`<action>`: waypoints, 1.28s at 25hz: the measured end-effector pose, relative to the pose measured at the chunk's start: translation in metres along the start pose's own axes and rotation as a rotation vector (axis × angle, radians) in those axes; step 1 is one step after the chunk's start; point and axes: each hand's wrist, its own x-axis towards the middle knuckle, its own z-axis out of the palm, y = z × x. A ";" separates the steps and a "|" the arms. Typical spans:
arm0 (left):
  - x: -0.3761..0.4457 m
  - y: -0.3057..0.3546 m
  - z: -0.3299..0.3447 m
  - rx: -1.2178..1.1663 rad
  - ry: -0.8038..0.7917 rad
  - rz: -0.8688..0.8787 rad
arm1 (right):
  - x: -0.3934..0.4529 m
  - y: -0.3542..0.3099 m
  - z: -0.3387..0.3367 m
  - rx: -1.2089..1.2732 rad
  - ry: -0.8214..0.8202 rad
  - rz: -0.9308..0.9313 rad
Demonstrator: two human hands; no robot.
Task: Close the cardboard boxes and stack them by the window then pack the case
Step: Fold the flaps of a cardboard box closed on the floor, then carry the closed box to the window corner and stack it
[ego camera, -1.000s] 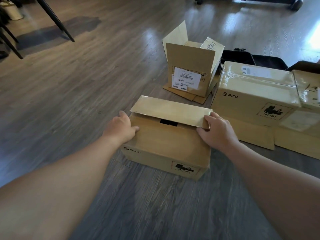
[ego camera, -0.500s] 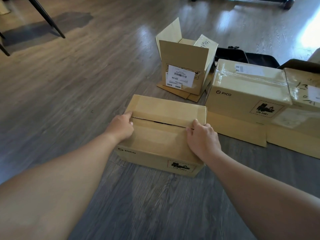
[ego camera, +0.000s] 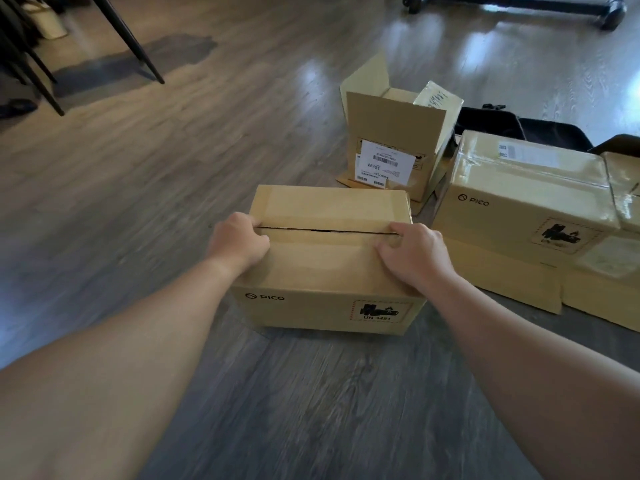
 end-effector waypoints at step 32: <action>-0.305 -0.200 -0.954 0.035 0.568 -0.691 | -0.279 -0.966 -0.243 -0.079 -0.518 -0.999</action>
